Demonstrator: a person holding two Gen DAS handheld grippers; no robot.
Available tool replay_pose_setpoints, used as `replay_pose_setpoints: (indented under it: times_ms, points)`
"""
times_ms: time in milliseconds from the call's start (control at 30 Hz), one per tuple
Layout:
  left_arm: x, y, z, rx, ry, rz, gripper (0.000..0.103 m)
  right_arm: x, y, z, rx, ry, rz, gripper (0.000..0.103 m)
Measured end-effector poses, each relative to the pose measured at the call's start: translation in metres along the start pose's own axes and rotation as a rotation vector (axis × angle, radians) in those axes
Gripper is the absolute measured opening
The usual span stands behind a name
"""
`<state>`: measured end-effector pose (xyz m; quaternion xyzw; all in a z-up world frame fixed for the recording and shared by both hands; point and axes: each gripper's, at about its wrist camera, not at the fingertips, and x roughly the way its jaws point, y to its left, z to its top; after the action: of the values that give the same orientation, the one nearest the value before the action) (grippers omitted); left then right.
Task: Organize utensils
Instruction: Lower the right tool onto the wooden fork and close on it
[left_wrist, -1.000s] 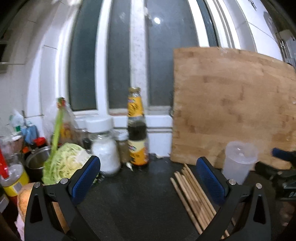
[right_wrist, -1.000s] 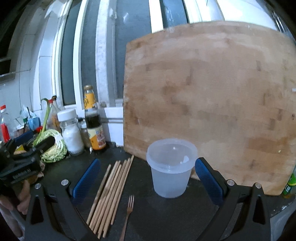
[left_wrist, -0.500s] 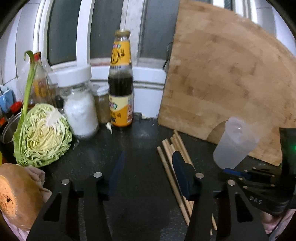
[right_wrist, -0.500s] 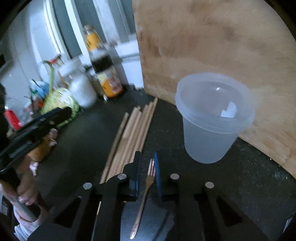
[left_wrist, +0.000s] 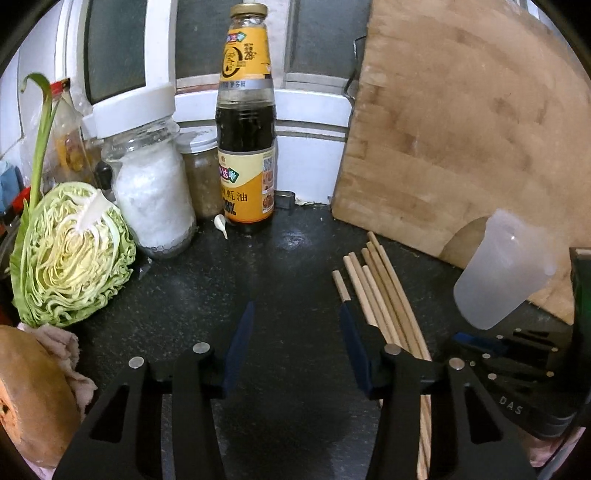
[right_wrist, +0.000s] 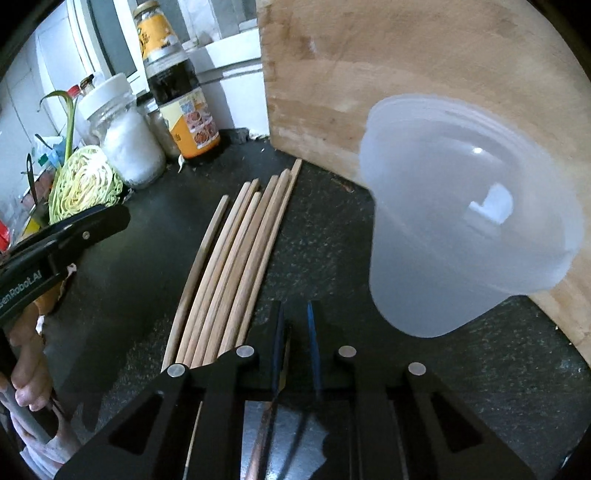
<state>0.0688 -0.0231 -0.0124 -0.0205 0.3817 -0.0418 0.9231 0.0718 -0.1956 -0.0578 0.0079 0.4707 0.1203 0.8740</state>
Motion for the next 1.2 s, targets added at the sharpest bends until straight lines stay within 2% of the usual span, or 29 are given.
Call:
replay_pose_setpoints:
  times_ms: [233, 433, 767, 833, 900, 1033, 1067, 1100, 1200]
  points:
    - [0.009, -0.003, 0.001, -0.001, 0.049, -0.018, 0.048, -0.002, -0.001, -0.006, -0.011, 0.011, 0.047, 0.015]
    - [0.003, -0.004, 0.0, 0.006, 0.032, -0.008, 0.048, -0.01, 0.0, -0.01, -0.026, -0.017, 0.068, 0.015]
    - [-0.016, -0.008, -0.002, 0.032, -0.009, 0.037, 0.051, -0.019, 0.023, -0.016, -0.16, -0.049, -0.014, 0.019]
    - [-0.018, -0.009, -0.002, 0.035, -0.014, 0.041, 0.051, -0.014, 0.024, -0.017, -0.163, -0.038, -0.057, 0.02]
    - [-0.019, -0.01, -0.002, 0.033, -0.018, 0.034, 0.052, -0.011, 0.025, -0.017, -0.174, -0.024, -0.052, 0.019]
    - [-0.02, -0.013, -0.003, 0.027, -0.017, 0.025, 0.052, -0.006, 0.025, -0.02, -0.172, -0.013, -0.045, 0.019]
    - [-0.019, -0.013, -0.004, 0.03, -0.014, 0.027, 0.052, -0.005, 0.024, -0.021, -0.168, -0.012, -0.041, 0.018]
    - [-0.019, -0.014, -0.004, 0.035, -0.011, 0.03, 0.052, -0.005, 0.023, -0.021, -0.158, -0.014, -0.039, 0.012]
    - [-0.017, -0.015, -0.005, 0.043, -0.008, 0.037, 0.052, -0.005, 0.011, -0.018, -0.081, -0.013, 0.005, 0.011]
